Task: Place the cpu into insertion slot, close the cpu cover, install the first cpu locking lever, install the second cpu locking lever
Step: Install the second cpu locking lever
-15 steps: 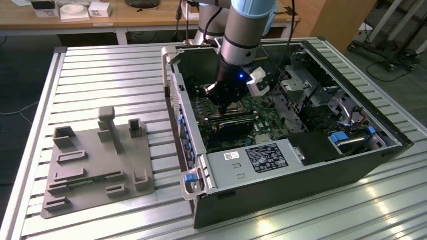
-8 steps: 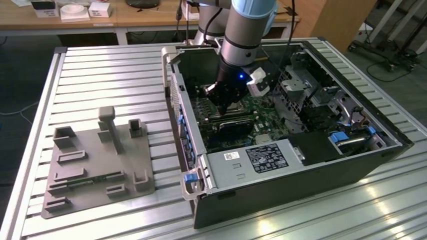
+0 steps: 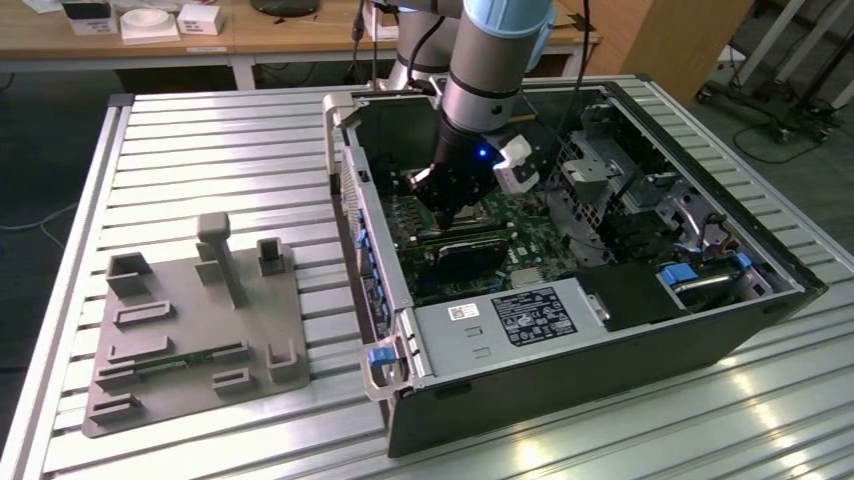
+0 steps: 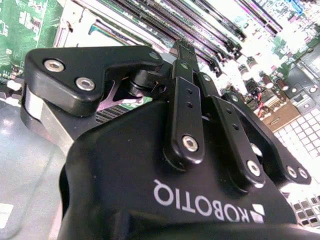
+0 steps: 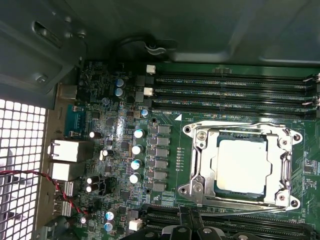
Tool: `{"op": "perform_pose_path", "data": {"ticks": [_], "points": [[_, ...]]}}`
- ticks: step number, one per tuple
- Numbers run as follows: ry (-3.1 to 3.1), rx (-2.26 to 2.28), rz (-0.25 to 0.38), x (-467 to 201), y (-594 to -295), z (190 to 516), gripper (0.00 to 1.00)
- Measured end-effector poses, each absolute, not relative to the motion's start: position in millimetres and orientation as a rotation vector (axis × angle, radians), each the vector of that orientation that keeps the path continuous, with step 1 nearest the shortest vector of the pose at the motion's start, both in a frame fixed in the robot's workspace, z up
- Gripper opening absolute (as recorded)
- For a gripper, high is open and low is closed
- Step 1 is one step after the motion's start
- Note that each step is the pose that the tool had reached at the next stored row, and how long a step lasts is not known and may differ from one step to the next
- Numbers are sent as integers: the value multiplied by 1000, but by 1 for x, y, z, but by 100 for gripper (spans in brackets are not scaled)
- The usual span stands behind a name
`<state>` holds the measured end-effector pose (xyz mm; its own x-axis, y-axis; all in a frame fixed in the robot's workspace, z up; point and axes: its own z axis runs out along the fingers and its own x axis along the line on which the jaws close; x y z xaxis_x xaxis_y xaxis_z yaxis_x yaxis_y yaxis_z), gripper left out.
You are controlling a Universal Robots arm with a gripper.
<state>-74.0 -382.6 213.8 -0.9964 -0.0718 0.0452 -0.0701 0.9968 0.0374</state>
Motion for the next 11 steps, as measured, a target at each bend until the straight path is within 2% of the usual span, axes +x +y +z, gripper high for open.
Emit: {"op": "perform_pose_path", "data": {"ticks": [11], "points": [[-3092, 112, -61, -74, -383, 207, 11]]}}
